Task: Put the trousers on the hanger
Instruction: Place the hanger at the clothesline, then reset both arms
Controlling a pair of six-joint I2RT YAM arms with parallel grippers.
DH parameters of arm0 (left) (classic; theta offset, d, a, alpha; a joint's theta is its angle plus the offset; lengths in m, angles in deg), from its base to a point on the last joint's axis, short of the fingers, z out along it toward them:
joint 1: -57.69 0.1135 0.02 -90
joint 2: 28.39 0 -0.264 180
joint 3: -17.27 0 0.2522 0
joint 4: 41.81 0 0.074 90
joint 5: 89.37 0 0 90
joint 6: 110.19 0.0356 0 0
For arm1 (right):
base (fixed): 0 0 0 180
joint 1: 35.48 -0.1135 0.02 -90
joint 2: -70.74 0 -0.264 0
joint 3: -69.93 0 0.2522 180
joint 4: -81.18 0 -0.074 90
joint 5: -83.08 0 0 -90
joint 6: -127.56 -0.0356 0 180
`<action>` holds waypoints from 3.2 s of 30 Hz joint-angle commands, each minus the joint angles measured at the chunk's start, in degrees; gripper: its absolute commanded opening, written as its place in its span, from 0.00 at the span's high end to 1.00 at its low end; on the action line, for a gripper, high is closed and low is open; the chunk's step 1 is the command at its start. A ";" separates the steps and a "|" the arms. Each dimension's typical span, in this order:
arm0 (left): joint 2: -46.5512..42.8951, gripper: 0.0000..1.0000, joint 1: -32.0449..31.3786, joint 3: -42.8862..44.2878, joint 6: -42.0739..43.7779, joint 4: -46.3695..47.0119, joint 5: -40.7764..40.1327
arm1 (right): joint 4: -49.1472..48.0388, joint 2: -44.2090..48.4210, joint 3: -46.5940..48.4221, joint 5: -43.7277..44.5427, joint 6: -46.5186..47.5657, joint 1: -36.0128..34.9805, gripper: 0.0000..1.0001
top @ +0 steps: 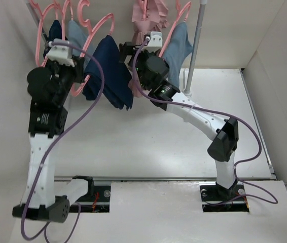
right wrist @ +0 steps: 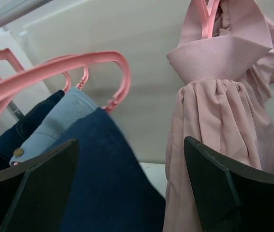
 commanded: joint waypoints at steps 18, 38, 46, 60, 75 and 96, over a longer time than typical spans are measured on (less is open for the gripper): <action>10.43 1.00 -1.23 6.55 1.94 23.73 0.39 | -0.79 6.77 -9.30 -4.51 2.55 -0.56 0.06; 24.14 1.00 -1.75 21.06 -0.97 14.24 -5.93 | -0.79 12.13 -17.30 -4.34 3.08 -1.08 0.06; 23.36 1.00 -1.75 17.37 -0.44 11.43 -6.46 | -0.79 13.27 -18.45 -4.86 3.08 -1.61 0.03; 17.73 0.08 -1.75 13.58 4.65 9.58 -4.88 | 1.84 17.83 -20.03 -8.29 3.08 -2.67 0.00; -10.64 0.01 -1.59 -5.72 3.62 2.21 -22.44 | 10.02 40.59 -54.01 -31.94 -2.09 -3.81 0.00; -34.65 0.01 12.65 -54.00 -47.02 -10.37 -26.51 | 27.06 90.96 -92.81 10.95 -37.79 3.92 0.00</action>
